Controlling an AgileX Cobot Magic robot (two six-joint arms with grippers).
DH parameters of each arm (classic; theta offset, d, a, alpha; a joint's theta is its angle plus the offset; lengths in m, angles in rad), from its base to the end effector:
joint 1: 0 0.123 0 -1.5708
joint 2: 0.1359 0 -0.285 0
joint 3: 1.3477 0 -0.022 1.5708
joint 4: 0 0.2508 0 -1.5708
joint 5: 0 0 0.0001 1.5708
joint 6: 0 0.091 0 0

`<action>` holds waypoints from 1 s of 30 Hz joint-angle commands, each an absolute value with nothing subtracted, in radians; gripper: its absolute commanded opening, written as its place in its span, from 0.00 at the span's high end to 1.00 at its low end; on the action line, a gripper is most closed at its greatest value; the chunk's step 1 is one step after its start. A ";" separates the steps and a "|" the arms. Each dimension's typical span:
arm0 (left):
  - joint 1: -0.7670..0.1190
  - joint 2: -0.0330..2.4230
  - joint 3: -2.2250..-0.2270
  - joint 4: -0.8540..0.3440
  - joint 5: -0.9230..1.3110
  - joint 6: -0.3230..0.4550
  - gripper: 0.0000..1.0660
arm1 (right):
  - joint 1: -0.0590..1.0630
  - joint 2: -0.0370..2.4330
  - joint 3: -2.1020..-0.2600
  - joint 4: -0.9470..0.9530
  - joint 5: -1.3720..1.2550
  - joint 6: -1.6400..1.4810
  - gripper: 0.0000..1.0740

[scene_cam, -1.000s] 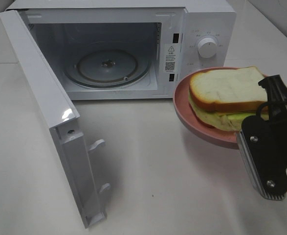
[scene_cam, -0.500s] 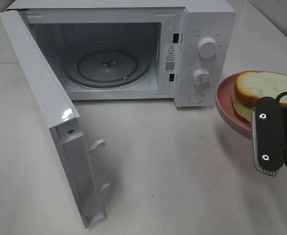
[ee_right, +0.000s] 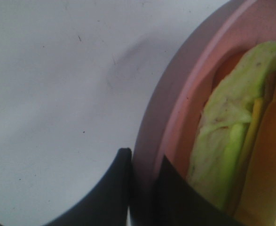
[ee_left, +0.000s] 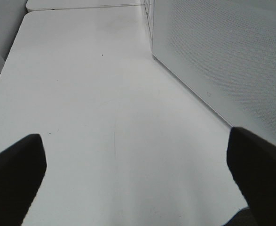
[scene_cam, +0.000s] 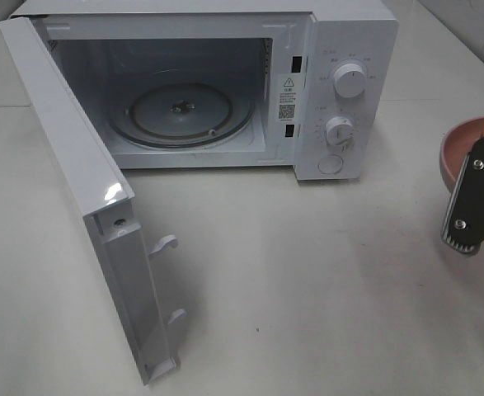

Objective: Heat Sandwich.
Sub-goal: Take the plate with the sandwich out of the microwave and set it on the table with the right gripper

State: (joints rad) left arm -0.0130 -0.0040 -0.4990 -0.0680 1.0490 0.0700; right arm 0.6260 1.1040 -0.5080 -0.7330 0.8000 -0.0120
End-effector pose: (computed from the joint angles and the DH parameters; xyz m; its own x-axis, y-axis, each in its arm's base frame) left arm -0.0050 -0.0053 0.2781 -0.4393 0.0417 -0.8974 0.0817 0.9966 0.0063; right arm 0.1624 0.0635 0.2163 -0.4305 -0.8975 -0.0957 -0.7048 0.4005 -0.5855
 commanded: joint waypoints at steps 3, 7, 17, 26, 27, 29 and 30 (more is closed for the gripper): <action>-0.011 -0.032 -0.494 -0.069 1.036 0.070 0.06 | 0.621 1.121 -0.515 -0.791 0.854 0.136 1.00; -0.011 -0.032 -0.494 -0.069 1.036 0.070 0.06 | 0.620 1.177 -0.536 -0.839 0.868 0.238 1.00; -0.011 -0.032 -0.494 -0.069 1.036 0.070 0.06 | 0.620 1.356 -0.639 -0.885 0.858 0.408 1.00; -0.011 -0.032 -0.494 -0.069 1.036 0.070 0.06 | 0.573 1.458 -0.685 -0.885 0.844 0.464 1.00; -0.011 -0.032 -0.494 -0.069 1.036 0.070 0.06 | 0.557 1.467 -0.685 -0.885 0.843 0.472 1.00; -0.011 -0.032 -0.494 -0.069 1.036 0.070 0.06 | 0.541 1.470 -0.685 -0.885 0.842 0.476 1.00; -0.011 -0.032 -0.494 -0.069 1.036 0.070 0.06 | 0.513 1.472 -0.685 -0.886 0.838 0.482 1.00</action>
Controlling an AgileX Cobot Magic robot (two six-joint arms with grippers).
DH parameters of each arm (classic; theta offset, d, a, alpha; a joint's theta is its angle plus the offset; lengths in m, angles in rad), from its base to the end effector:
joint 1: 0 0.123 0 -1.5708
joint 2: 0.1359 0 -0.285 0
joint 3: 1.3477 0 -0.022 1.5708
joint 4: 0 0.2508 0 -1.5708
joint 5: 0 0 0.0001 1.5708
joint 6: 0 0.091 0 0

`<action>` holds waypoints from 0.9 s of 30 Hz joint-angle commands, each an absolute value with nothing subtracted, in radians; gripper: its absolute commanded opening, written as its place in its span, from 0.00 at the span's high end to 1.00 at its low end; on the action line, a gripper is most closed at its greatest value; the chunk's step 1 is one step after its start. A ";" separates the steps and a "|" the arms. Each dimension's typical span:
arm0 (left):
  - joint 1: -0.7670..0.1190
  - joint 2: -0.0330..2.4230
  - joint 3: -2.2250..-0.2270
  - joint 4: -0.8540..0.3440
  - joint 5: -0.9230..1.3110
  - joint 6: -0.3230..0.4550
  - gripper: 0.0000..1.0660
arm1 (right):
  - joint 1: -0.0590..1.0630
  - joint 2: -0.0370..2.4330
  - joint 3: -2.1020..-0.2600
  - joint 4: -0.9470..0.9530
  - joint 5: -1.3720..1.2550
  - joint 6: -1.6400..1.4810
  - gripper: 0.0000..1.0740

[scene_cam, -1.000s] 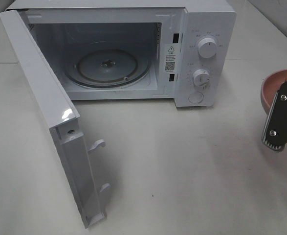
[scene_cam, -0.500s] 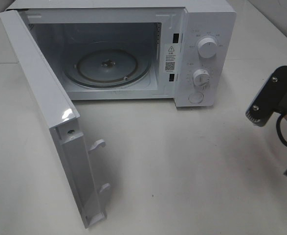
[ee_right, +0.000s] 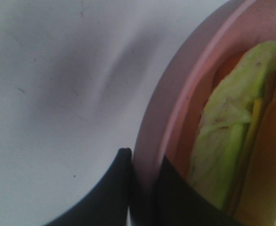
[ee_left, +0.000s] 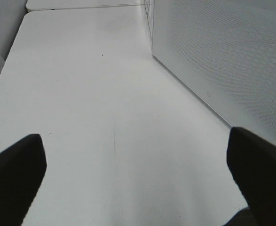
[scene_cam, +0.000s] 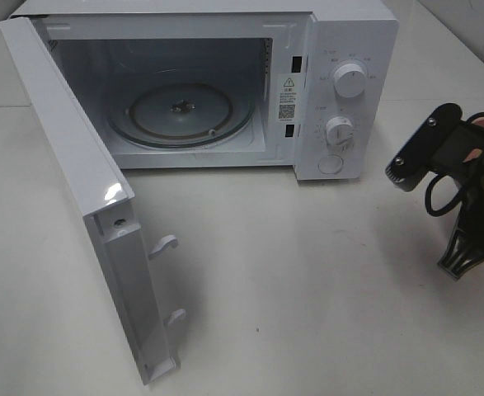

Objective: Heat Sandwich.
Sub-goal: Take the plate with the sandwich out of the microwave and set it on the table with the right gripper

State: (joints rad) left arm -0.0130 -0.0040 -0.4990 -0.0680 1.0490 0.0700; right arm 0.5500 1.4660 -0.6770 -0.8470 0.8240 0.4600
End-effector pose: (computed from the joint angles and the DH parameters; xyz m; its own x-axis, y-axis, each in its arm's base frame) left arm -0.0050 -0.0053 0.2781 -0.4393 0.0417 -0.8974 0.0817 0.9966 0.0063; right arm 0.2250 0.0792 0.1891 -0.7483 -0.6489 -0.1373 -0.4758 0.6694 -0.5706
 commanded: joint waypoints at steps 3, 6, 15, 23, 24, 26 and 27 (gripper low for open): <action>-0.011 -0.032 -0.494 -0.069 1.036 0.070 0.06 | 0.486 1.472 -0.685 -0.886 0.838 0.486 1.00; -0.011 -0.032 -0.494 -0.069 1.036 0.070 0.06 | 0.432 1.472 -0.685 -0.886 0.838 0.485 1.00; -0.011 -0.032 -0.494 -0.069 1.036 0.070 0.06 | 0.306 1.472 -0.685 -0.886 0.831 0.495 1.00; -0.011 -0.032 -0.494 -0.069 1.036 0.070 0.06 | 0.230 1.472 -0.685 -0.886 0.803 0.534 1.00; -0.011 -0.032 -0.494 -0.069 1.036 0.070 0.06 | 0.223 1.472 -0.685 -0.889 0.799 0.537 1.00; -0.011 -0.032 -0.494 -0.069 1.036 0.070 0.06 | 0.221 1.475 -0.683 -0.898 0.793 0.542 1.00; -0.011 -0.032 -0.494 -0.069 1.036 0.070 0.06 | 0.221 1.475 -0.683 -0.898 0.793 0.542 1.00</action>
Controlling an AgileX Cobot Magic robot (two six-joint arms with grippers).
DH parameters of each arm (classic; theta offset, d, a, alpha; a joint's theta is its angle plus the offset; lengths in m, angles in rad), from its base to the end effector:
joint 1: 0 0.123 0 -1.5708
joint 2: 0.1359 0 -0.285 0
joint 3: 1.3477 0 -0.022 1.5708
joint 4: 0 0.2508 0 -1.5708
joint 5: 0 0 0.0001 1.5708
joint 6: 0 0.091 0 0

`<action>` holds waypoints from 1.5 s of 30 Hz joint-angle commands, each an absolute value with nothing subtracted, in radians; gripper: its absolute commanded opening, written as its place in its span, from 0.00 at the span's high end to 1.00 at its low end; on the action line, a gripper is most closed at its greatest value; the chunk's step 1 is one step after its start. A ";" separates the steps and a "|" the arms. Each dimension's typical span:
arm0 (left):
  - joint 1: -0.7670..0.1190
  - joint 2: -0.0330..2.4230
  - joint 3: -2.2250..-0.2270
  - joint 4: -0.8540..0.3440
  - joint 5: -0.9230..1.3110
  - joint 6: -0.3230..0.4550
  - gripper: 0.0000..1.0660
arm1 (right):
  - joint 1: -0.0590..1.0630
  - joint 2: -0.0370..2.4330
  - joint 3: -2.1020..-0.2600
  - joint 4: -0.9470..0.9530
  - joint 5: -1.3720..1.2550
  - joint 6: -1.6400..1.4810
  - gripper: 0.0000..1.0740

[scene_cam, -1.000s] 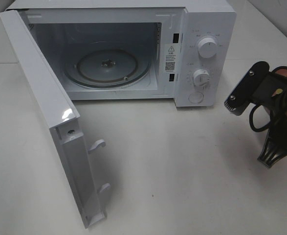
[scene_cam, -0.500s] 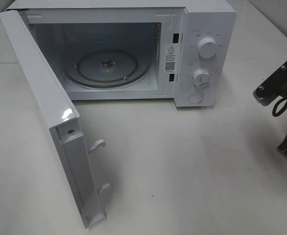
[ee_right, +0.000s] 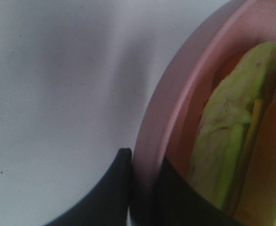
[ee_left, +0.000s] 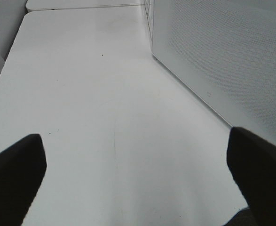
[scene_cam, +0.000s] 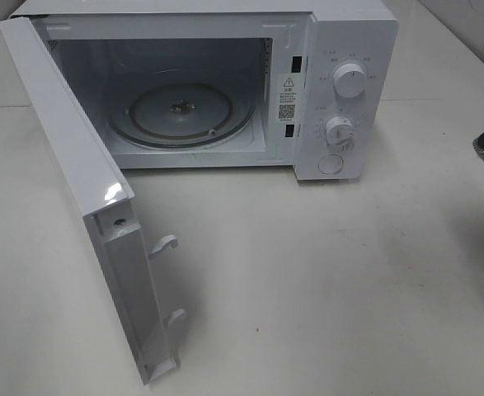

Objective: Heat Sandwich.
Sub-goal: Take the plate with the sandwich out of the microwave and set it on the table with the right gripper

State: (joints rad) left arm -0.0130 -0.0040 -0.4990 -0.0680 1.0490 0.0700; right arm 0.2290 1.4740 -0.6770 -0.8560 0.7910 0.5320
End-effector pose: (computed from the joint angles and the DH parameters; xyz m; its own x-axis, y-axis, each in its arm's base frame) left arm -0.0050 -0.0053 0.2781 -0.4393 0.0417 -0.8974 0.0817 0.9966 0.0063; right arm 0.2414 0.0060 0.1872 -0.9195 -0.3428 -0.1925 -0.1876 0.8129 -0.5514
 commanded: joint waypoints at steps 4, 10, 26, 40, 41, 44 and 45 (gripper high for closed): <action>-0.011 -0.032 -0.494 -0.069 1.036 0.070 0.06 | 0.221 1.513 -0.664 -0.926 0.773 0.614 1.00; -0.011 -0.032 -0.494 -0.069 1.036 0.070 0.06 | 0.221 1.588 -0.664 -0.938 0.752 0.676 1.00; -0.011 -0.032 -0.494 -0.069 1.036 0.070 0.06 | 0.221 1.752 -0.664 -1.038 0.668 0.866 0.99; -0.011 -0.032 -0.494 -0.069 1.036 0.070 0.06 | 0.221 1.860 -0.664 -1.068 0.606 0.911 0.97; -0.011 -0.032 -0.494 -0.069 1.036 0.070 0.06 | 0.221 1.864 -0.664 -1.068 0.603 0.911 0.97; -0.011 -0.032 -0.494 -0.069 1.036 0.070 0.06 | 0.221 1.865 -0.666 -1.067 0.595 0.911 0.96; -0.011 -0.032 -0.494 -0.069 1.036 0.070 0.06 | 0.221 1.865 -0.666 -1.067 0.595 0.911 0.96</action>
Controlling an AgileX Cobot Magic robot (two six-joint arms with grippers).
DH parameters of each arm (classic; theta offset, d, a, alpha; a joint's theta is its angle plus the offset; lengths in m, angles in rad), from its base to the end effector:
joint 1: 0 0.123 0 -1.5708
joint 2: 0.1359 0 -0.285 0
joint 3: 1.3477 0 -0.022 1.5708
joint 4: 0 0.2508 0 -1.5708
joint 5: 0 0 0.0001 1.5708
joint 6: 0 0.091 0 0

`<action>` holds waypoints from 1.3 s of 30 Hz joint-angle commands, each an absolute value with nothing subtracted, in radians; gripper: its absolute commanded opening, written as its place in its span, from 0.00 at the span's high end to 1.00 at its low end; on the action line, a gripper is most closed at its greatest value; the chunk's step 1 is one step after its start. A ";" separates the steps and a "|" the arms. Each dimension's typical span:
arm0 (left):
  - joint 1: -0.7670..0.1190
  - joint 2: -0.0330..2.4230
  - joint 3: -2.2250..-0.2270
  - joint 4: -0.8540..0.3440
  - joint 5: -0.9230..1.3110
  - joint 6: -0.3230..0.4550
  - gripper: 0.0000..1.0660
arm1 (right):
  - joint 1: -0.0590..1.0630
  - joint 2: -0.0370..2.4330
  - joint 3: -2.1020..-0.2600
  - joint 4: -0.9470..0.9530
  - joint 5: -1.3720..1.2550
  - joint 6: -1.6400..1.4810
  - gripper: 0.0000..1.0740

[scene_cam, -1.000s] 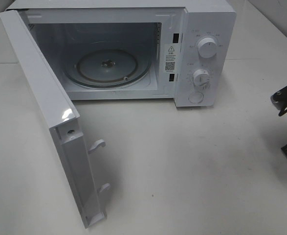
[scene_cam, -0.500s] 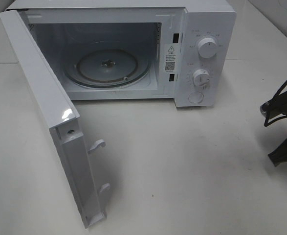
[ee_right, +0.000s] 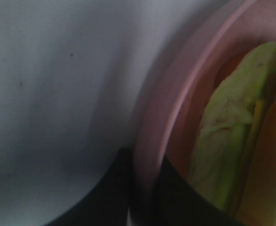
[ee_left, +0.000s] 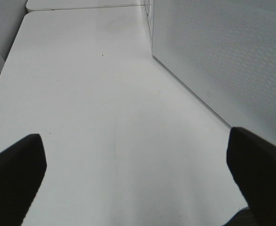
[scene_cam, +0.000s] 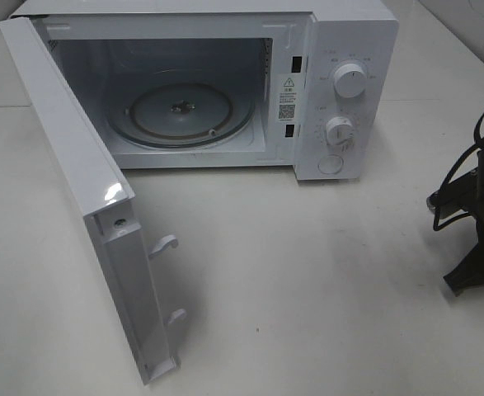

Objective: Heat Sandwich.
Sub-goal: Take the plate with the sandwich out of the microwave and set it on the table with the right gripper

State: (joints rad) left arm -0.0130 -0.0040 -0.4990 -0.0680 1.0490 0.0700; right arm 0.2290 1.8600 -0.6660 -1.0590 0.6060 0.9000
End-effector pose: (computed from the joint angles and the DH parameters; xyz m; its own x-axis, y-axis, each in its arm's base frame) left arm -0.0050 -0.0053 0.2781 -0.4393 0.0417 -0.8974 0.0817 0.9966 0.0063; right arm 0.2636 0.0150 0.0900 -0.9530 -0.2856 -0.1010 -0.1995 0.8425 -0.5004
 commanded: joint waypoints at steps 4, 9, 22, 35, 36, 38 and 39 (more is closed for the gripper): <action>-0.011 -0.032 -0.494 -0.069 1.036 0.070 0.06 | 0.224 1.865 -0.666 -1.064 0.597 0.911 0.94; -0.011 -0.032 -0.494 -0.069 1.036 0.070 0.06 | 0.224 1.865 -0.666 -1.057 0.597 0.911 0.90; -0.011 -0.032 -0.494 -0.069 1.036 0.070 0.06 | 0.224 1.758 -0.667 -0.949 0.580 0.830 0.55; -0.011 -0.032 -0.494 -0.069 1.036 0.070 0.06 | 0.224 1.528 -0.667 -0.613 0.582 0.542 0.32; -0.011 -0.032 -0.494 -0.069 1.036 0.070 0.06 | 0.224 1.510 -0.667 -0.591 0.586 0.521 0.30; -0.011 -0.032 -0.494 -0.069 1.036 0.070 0.06 | 0.224 1.490 -0.667 -0.563 0.592 0.491 0.28; -0.011 -0.032 -0.494 -0.069 1.036 0.070 0.06 | 0.224 1.448 -0.667 -0.509 0.611 0.429 0.25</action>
